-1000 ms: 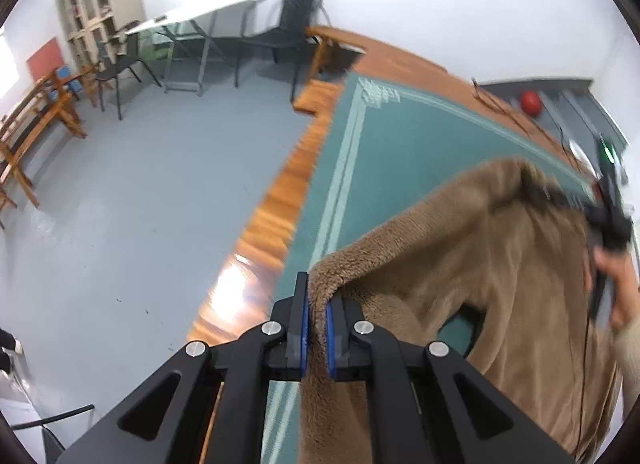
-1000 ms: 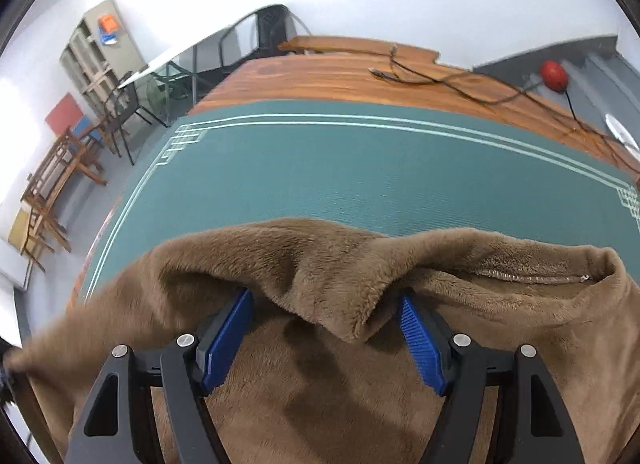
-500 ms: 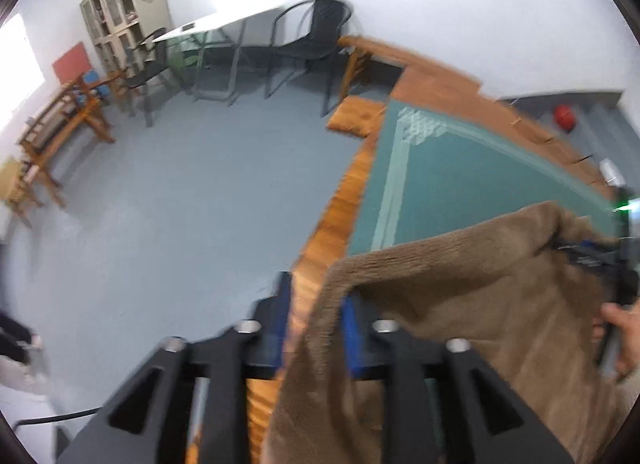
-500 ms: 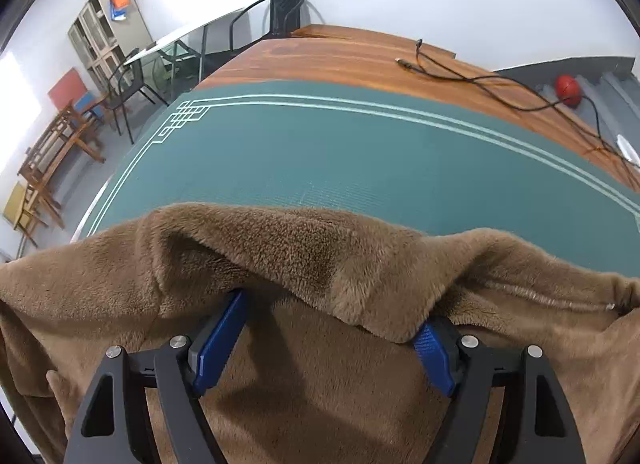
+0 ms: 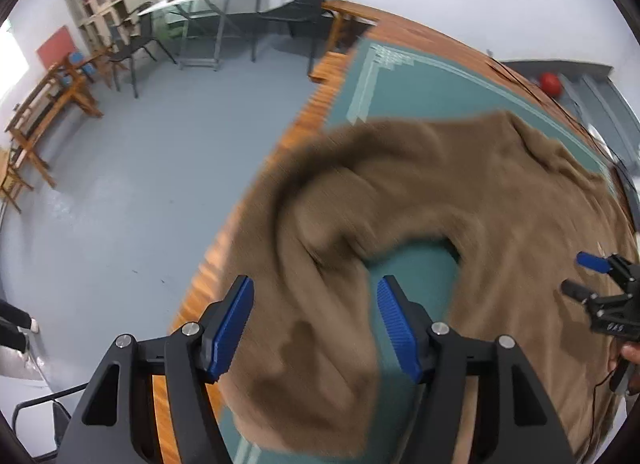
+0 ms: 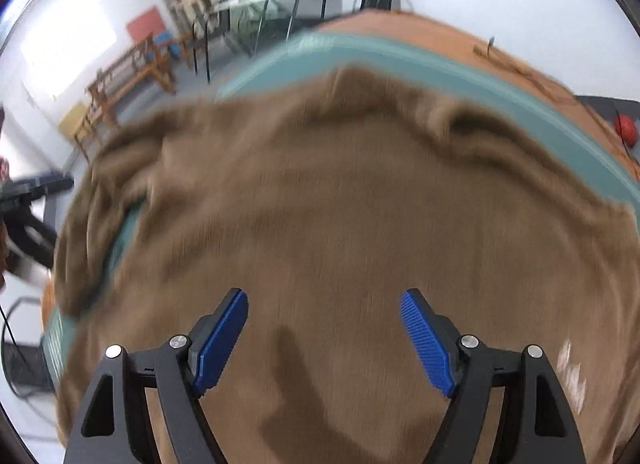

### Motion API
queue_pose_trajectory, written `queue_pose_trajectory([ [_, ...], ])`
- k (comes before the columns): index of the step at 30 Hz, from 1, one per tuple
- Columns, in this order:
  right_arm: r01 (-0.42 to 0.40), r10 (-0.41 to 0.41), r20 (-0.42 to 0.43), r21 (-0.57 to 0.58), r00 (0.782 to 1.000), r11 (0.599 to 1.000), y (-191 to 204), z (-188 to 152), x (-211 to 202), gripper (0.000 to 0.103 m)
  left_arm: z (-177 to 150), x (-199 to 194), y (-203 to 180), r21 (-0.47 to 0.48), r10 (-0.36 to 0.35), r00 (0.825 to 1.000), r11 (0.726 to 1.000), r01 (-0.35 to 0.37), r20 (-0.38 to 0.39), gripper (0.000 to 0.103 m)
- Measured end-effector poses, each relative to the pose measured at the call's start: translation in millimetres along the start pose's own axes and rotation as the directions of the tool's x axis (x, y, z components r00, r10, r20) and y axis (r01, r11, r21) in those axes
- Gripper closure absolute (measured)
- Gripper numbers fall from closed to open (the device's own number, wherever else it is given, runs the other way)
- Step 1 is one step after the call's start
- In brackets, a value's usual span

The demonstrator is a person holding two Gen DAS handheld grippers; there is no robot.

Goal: Fold clothes

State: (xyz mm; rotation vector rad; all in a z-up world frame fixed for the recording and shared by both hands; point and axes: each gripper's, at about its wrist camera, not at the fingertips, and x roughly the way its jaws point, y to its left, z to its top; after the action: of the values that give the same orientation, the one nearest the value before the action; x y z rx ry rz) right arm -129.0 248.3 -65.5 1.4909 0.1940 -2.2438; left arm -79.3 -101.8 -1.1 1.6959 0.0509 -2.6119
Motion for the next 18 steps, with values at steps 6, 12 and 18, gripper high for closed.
queue_pose_trajectory([
  [6, -0.010, 0.009, -0.119, -0.010, 0.993, 1.000, 13, -81, -16, 0.022, -56, -11, -32, 0.079, -0.033, 0.997, 0.996, 0.039, -0.068, 0.034],
  [12, 0.074, -0.087, -0.143, -0.091, 0.986, 0.993, 25, -156, -38, 0.013, -112, -25, -45, 0.116, -0.022, 0.994, 0.993, 0.035, -0.112, 0.033],
  [18, 0.129, -0.139, -0.101, -0.106, 0.985, 0.986, 31, -207, -52, 0.001, -171, -43, -49, 0.140, 0.016, 0.992, 0.990, 0.002, -0.124, 0.032],
])
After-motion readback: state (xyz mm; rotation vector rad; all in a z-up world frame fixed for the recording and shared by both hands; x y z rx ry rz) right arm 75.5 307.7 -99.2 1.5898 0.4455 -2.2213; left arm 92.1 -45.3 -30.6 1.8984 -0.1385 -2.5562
